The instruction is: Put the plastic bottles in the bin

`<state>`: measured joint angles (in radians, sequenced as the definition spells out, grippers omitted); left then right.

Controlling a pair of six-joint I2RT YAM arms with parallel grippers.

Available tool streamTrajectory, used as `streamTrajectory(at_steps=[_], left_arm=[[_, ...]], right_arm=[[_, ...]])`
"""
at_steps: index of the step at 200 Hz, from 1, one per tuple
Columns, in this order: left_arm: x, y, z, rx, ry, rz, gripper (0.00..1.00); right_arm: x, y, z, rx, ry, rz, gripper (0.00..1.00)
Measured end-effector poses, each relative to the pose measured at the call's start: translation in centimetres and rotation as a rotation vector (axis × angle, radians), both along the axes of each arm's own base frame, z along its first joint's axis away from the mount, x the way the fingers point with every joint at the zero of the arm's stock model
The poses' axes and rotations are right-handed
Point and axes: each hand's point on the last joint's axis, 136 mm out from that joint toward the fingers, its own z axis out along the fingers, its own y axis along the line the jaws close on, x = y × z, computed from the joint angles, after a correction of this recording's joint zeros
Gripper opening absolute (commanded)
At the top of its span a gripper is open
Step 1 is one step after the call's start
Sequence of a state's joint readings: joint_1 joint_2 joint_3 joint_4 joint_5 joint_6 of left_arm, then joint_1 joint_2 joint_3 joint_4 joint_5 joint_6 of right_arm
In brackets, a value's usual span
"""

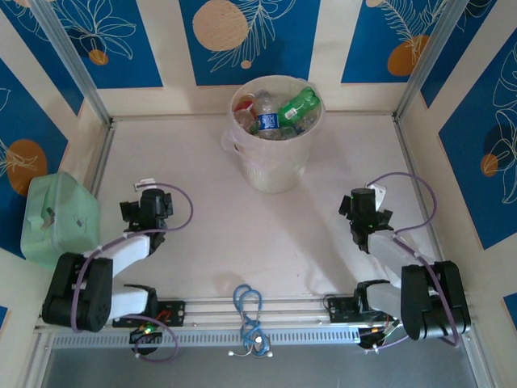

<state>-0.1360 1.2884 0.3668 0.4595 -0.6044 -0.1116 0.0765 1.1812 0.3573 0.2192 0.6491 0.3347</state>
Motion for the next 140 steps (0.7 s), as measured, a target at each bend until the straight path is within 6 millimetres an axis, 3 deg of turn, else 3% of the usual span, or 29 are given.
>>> streamTrajectory(at_steps=[33,58,94,140], left_arm=[[1.7,0.6,-0.9,-0.041,-0.077,-0.005,1.00],[3.0,-1.1,-0.7,-0.071,-0.110,-0.114,1.00],[4.4,-3.8,-1.9,-0.104,-0.106,-0.278,1.00],[4.9,-4.3,-1.1,-0.093,-0.143,-0.314,1.00]], right_arm=[[4.1,1.8,0.6,0.047,-0.116,0.151,0.99],[6.4,3.5,-0.4,0.086,-0.135,0.283,0.99],[7.3,5.3,0.1,0.104,-0.180,0.398,0.99],[7.7,5.9,1.1,0.098,-0.223,0.434,0.99]])
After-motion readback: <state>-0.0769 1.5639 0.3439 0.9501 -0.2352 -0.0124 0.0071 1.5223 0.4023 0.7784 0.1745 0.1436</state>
